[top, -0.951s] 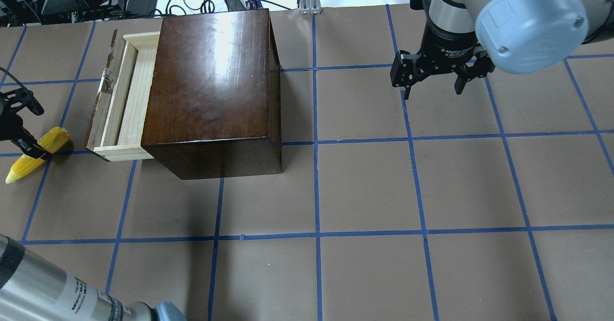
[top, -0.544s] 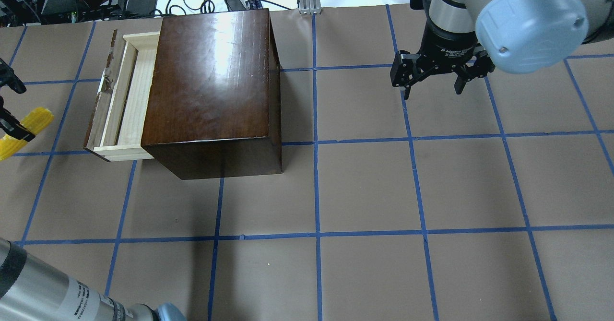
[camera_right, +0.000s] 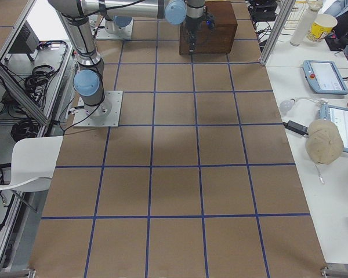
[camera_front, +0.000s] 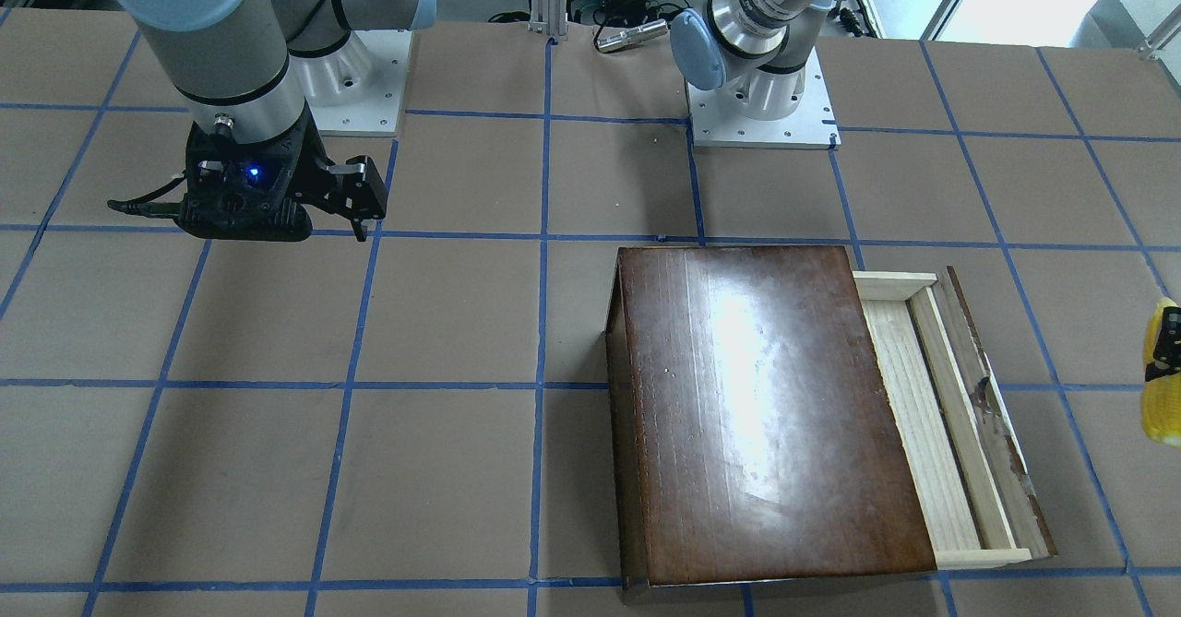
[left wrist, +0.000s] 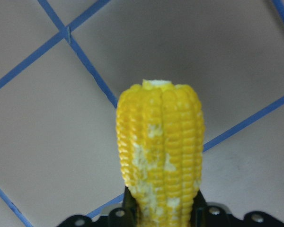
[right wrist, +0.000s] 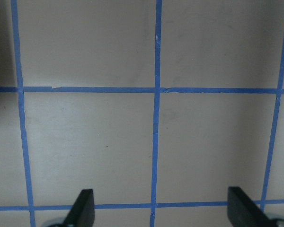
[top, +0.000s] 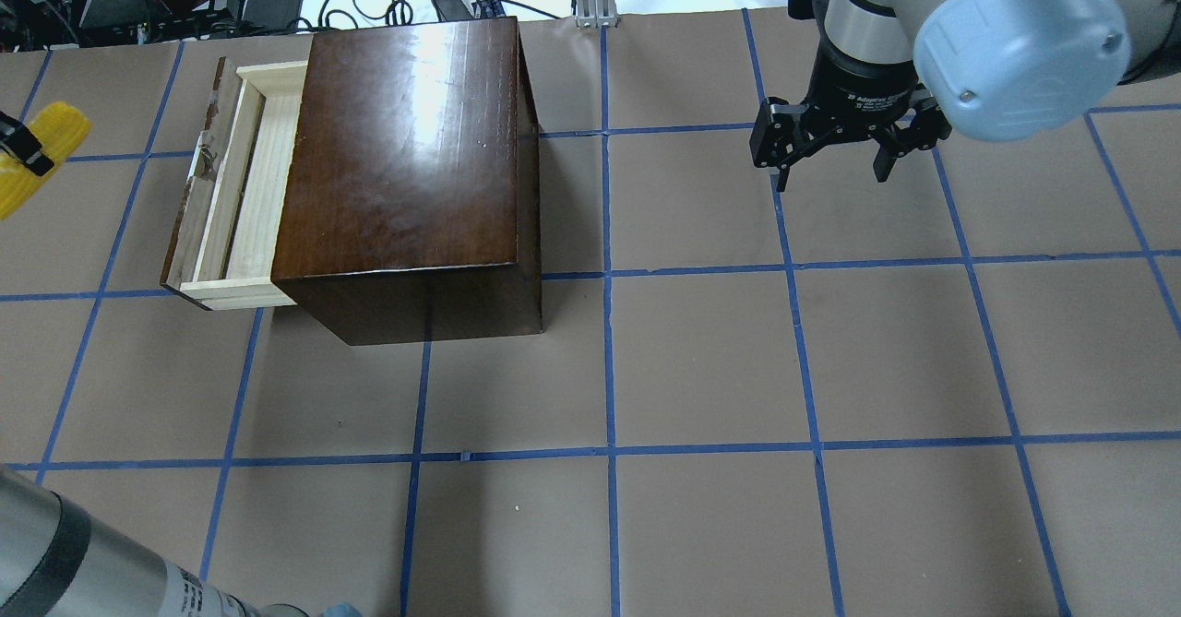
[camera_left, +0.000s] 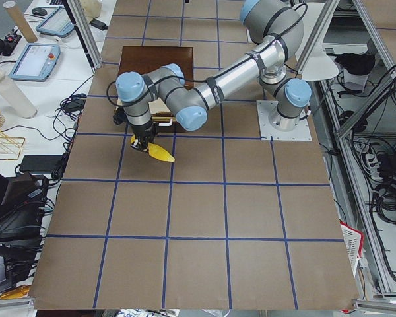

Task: Open drawer and put corn inside
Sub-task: 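Lift the corn and carry it with the left gripper over the drawer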

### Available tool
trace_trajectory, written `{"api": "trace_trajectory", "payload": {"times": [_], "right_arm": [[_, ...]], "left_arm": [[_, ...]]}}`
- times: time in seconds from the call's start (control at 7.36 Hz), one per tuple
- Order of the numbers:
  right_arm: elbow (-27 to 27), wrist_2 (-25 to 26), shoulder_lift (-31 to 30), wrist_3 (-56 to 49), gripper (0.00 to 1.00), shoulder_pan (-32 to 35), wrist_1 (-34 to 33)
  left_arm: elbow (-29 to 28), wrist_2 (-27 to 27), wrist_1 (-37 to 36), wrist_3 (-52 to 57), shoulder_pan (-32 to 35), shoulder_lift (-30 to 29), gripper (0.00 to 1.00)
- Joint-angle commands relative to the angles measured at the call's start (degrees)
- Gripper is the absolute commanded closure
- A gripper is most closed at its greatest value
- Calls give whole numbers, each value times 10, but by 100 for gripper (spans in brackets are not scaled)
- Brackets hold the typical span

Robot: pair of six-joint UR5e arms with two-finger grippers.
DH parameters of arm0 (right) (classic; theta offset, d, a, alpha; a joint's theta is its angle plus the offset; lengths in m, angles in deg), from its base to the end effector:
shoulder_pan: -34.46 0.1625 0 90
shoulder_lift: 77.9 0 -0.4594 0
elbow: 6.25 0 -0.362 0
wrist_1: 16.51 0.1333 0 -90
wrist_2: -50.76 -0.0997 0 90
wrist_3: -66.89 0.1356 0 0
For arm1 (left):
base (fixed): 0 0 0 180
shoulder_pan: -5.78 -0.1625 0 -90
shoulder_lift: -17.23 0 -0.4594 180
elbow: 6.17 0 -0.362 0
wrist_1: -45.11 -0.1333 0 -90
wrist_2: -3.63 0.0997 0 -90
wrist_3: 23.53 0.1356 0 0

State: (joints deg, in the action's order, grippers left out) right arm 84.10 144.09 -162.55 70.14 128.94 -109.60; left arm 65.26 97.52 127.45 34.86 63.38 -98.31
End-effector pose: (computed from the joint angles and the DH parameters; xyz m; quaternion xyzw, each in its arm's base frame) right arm 0.1638 -0.4852 0.4442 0.0114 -0.9993 -0.0208 0.0305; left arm 0.2482 -0.6227 0.3990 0.2245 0.9739 0.0199 0.0281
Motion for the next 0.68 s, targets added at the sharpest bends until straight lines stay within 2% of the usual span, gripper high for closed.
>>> {"api": "trace_trajectory", "payload": {"times": [0.0,0.41,0.54], "right_arm": [[0,-1,-1,0,0,0,0],[0,-1,0,0,0,0,0],[0,-1,0,0,0,0,0]], "left_arm": [[-40,-32,64,-158,51,24,100],[-35,-44,91,-371,121,28,100],[-30,-46,88,-392,140,16,100]]}}
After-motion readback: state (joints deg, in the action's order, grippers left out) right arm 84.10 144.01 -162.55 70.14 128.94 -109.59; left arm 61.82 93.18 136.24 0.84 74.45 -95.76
